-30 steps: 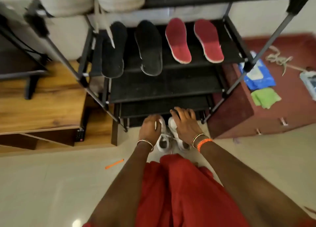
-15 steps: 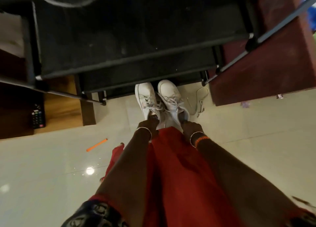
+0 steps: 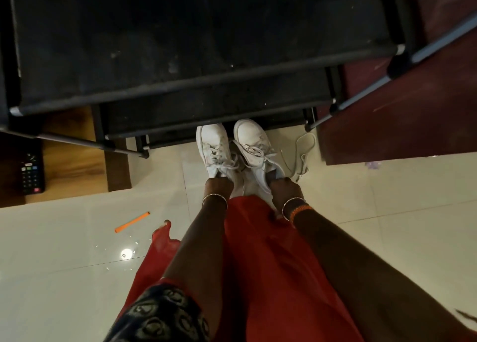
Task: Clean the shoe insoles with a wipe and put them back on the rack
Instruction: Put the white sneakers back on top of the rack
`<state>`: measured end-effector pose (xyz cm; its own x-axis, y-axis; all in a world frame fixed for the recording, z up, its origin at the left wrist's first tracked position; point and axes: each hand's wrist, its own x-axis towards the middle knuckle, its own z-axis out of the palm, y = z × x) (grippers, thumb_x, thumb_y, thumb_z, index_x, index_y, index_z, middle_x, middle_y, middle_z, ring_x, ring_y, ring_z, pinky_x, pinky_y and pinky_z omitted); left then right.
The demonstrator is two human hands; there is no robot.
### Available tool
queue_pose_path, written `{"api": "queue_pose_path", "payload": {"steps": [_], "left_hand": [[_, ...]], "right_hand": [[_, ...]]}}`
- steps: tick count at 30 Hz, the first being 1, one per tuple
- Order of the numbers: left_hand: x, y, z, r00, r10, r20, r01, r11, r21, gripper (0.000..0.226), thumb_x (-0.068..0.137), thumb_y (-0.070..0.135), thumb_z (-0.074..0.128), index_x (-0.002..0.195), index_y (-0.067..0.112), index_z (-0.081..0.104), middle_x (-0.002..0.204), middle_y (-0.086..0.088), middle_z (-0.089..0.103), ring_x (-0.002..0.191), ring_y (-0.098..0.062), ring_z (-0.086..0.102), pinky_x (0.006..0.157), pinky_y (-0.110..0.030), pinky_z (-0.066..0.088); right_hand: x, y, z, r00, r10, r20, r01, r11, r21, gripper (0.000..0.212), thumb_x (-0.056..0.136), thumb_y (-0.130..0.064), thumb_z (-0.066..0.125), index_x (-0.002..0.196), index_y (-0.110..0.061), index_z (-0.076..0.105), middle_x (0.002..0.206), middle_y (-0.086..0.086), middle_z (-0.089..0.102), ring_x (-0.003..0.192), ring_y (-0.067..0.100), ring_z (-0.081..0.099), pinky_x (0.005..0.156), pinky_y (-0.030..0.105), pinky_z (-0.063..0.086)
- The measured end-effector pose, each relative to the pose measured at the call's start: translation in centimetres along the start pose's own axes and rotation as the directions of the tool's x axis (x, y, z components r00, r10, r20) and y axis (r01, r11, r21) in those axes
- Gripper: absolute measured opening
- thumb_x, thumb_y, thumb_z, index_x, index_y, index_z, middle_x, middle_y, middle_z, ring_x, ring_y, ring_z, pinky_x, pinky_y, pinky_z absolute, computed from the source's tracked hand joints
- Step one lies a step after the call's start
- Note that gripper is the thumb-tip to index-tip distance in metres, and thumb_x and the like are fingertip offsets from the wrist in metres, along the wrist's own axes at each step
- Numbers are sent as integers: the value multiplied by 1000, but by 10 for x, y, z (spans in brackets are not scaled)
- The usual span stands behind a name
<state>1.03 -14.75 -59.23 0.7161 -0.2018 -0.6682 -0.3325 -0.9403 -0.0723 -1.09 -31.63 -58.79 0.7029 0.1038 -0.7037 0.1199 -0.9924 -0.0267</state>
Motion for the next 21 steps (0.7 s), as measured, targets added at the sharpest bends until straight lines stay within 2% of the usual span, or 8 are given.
{"api": "queue_pose_path", "payload": {"steps": [2, 4, 6, 10, 12, 15, 18, 21], "left_hand": [[-7, 2, -9, 1000, 4, -18, -2, 994, 113, 25, 72, 20, 75, 88, 1, 73, 81, -9, 73, 77, -22, 71, 61, -26, 53], [-6, 3, -2, 996, 85, 17, -86, 991, 99, 29, 92, 6, 47, 118, -3, 59, 109, -12, 68, 104, -29, 64, 79, -35, 51], [-8, 4, -9, 990, 134, 34, -135, 990, 39, 34, 96, 1, 36, 125, 2, 53, 120, -9, 63, 113, -31, 59, 83, -40, 50], [-29, 3, -57, 991, 75, -112, -96, 977, -192, 40, 92, 2, 43, 131, 6, 45, 128, -11, 57, 114, -31, 57, 87, -39, 47], [-46, -8, -87, 978, -57, -198, -52, 862, -504, 48, 86, -2, 45, 134, 4, 42, 131, -16, 52, 118, -35, 52, 93, -39, 42], [-83, -27, -139, 914, -272, -300, -54, 652, -756, 29, 87, -1, 49, 114, -10, 51, 115, -29, 56, 109, -43, 52, 87, -39, 34], [-145, -35, -185, 940, -227, -254, -40, 669, -742, 50, 91, 30, 59, 121, -8, 44, 121, -25, 53, 114, -38, 50, 90, -36, 34], [-204, -33, -226, 947, -71, -313, -153, 758, -634, 56, 85, 30, 68, 125, 0, 44, 128, -15, 52, 120, -33, 47, 89, -28, 30]], "right_hand": [[-6, -1, -10, 999, -16, -38, 15, 1000, -6, 46, 86, -3, 46, 132, -4, 42, 116, 15, 61, 112, 34, 53, 86, 39, 47], [-11, -3, -24, 994, -56, -92, 53, 998, -34, 48, 85, -3, 46, 132, -4, 39, 114, 14, 62, 110, 33, 55, 84, 37, 47], [-18, -8, -41, 990, -75, -116, 73, 997, -26, 44, 87, -4, 44, 131, -6, 39, 116, 13, 62, 107, 33, 59, 82, 36, 47], [-46, -22, -89, 988, -73, -134, 84, 993, 79, 41, 90, -11, 44, 131, -7, 43, 124, 14, 57, 108, 36, 58, 85, 38, 45], [-69, -27, -119, 983, -46, -177, 72, 987, 143, 42, 89, -14, 45, 131, -9, 44, 126, 14, 56, 110, 35, 56, 87, 37, 43], [-110, -25, -164, 976, 13, -216, 29, 981, 191, 42, 89, -18, 50, 130, -9, 48, 130, 12, 54, 116, 33, 53, 91, 35, 42], [-164, -18, -198, 958, 47, -282, 23, 971, 240, 37, 90, -20, 49, 125, -13, 53, 130, 13, 54, 117, 33, 53, 92, 35, 42], [-218, -11, -223, 927, 32, -373, 64, 968, 243, 33, 88, -19, 47, 119, -16, 58, 125, 12, 59, 114, 33, 54, 91, 35, 43]]}}
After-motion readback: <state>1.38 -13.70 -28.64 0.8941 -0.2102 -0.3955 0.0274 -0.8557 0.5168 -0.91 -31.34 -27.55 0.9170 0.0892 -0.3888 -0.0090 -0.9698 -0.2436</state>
